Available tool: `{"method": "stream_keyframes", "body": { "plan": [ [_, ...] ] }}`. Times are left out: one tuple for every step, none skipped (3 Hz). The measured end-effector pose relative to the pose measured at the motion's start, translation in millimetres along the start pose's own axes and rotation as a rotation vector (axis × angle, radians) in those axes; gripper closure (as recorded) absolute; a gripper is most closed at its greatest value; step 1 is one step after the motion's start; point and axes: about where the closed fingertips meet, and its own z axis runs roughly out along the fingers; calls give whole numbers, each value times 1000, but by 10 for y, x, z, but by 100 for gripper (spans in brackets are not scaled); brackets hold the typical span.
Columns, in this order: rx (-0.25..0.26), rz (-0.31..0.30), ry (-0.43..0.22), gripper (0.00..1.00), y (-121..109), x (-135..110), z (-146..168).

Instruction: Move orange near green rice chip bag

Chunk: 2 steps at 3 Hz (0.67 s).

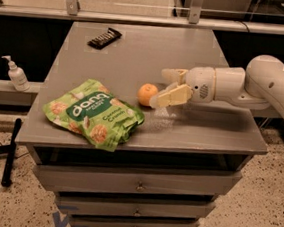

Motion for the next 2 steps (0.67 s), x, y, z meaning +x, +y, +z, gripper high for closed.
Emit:
{"method": "stream_keyframes", "body": {
  "plan": [
    [1,0,-1,0,-2,-3,-5],
    [-27,27,-15,0,110,-26,-65]
  ]
}}
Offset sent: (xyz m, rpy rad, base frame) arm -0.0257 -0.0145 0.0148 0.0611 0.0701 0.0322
